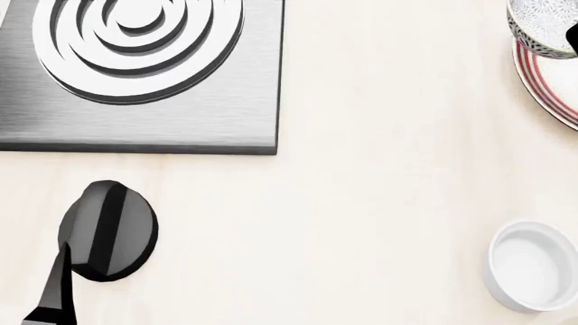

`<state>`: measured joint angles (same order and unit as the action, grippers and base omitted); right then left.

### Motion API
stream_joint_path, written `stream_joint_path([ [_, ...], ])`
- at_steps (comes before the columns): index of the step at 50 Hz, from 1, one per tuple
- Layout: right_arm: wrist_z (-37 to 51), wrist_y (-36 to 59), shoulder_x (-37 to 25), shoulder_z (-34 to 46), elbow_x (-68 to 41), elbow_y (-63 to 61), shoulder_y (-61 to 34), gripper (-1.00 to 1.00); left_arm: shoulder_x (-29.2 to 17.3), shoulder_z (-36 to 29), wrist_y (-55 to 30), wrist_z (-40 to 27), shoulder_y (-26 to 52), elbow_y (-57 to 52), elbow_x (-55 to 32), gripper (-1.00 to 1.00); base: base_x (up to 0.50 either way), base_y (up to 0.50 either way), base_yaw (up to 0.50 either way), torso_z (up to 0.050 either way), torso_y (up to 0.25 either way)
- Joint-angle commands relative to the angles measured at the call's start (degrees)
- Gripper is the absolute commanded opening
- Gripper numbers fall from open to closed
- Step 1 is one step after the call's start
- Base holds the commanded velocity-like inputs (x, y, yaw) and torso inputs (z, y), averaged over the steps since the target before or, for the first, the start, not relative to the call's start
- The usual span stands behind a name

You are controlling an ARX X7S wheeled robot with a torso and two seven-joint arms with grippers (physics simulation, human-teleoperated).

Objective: Pick the akita bowl next to the ramekin and place it on the plate.

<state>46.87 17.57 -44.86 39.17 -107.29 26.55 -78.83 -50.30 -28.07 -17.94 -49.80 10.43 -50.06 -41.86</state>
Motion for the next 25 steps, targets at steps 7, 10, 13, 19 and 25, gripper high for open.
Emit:
stream_joint_path([
  [7, -0.89, -0.61, -0.67, -0.99, 1.01, 2.81, -0.56, -1.00, -0.02, -0.03, 0.45, -0.08, -0.33, 0.15, 0.13, 1.00, 0.00, 0.00, 0.00, 0.000, 0.000],
  [10, -0.70, -0.28, -0.52, -0.71, 1.36, 3.52, -1.19, -1.00, 0.05, -0.24, 0.32, 0.02, -0.27, 0.26, 0.26, 1.00, 0.00, 0.00, 0.00, 0.000, 0.000],
  [13, -0.73, -0.21, -0.39, -0.60, 1.58, 4.24, -1.54, -1.00, -0.17, -0.08, 0.39, -0.08, -0.34, 0.15, 0.15, 1.00, 0.00, 0.00, 0.00, 0.000, 0.000],
  [19, -1.66, -0.68, 0.01, -0.49, 2.08, 6.50, -1.55, -1.00, -0.18, -0.16, 0.71, 0.07, -0.60, 0.34, 0.36, 1.00, 0.00, 0.00, 0.00, 0.000, 0.000],
  [25, -3.24, -1.62, 0.63, -0.94, 2.23, 8.73, -1.86, -1.00, -0.05, -0.11, 0.91, 0.03, -0.68, 0.76, 0.35, 1.00, 0.00, 0.00, 0.00, 0.000, 0.002],
])
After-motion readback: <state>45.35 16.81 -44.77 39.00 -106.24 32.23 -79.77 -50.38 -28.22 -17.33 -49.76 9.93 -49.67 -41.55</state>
